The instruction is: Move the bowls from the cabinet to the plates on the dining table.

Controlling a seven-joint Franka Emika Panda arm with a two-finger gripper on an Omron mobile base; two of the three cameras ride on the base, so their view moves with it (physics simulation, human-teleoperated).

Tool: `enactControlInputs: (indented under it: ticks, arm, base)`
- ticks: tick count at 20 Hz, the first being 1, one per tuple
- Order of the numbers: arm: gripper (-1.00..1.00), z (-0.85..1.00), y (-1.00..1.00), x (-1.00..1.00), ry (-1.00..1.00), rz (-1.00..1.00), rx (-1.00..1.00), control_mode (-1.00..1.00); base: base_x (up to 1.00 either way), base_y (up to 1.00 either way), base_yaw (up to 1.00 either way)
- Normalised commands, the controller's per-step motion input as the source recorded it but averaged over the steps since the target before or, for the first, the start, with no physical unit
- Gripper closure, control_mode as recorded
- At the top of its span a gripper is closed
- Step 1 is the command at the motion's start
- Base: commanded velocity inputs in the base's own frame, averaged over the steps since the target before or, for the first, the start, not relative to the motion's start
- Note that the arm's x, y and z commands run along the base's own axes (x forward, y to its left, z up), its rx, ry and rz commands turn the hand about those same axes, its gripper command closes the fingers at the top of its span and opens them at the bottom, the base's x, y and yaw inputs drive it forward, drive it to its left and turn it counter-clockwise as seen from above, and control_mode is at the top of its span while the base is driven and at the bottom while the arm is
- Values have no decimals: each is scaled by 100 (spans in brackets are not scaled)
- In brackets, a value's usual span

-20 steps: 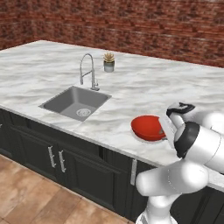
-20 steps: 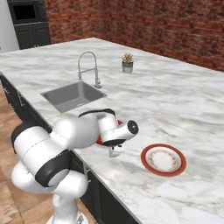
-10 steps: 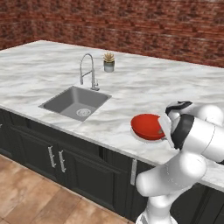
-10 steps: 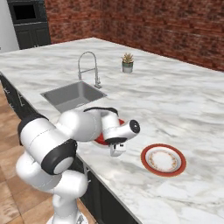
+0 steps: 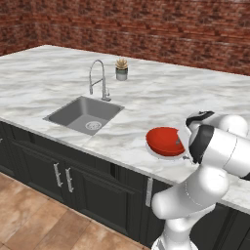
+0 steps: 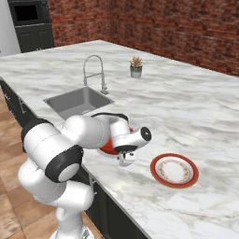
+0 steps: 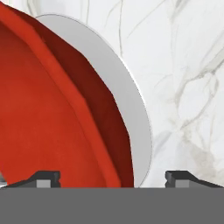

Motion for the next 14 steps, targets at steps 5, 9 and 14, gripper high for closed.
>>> enactControlInputs:
  ticks: [5, 9, 14]
  arm:
    - [-100, 22, -4, -5, -1, 0, 0, -100]
    - [-100, 26, 0, -4, 0, 0, 0, -100]
    - [-100, 30, 0, -7, 0, 0, 0, -100]
  base:
    - [0, 0, 0]
    - [0, 0, 0]
    - [0, 0, 0]
